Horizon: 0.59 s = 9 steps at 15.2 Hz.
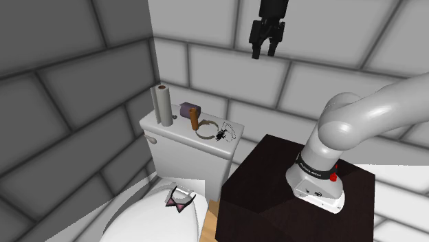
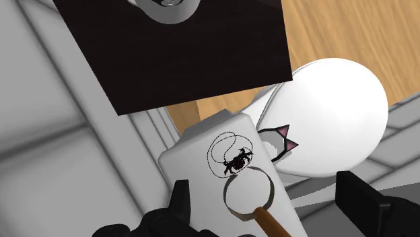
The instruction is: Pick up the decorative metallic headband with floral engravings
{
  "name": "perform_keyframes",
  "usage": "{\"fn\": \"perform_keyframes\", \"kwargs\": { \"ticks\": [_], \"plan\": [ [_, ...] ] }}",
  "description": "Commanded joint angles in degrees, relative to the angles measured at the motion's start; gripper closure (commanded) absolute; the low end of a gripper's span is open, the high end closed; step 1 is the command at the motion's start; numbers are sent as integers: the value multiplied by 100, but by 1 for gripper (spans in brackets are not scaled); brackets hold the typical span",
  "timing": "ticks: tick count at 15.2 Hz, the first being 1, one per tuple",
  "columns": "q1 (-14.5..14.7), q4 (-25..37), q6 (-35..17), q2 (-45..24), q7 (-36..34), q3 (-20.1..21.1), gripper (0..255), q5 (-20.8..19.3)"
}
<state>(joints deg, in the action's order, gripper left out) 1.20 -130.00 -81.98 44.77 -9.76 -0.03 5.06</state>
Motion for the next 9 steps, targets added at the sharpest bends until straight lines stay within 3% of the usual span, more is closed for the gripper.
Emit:
{"fn": "perform_keyframes", "kwargs": {
  "ticks": [1,9],
  "plan": [
    [0,0,0,0,0,0,0,0],
    [-25,-800,-1484,-823,-91,230,0,-91]
  ]
}}
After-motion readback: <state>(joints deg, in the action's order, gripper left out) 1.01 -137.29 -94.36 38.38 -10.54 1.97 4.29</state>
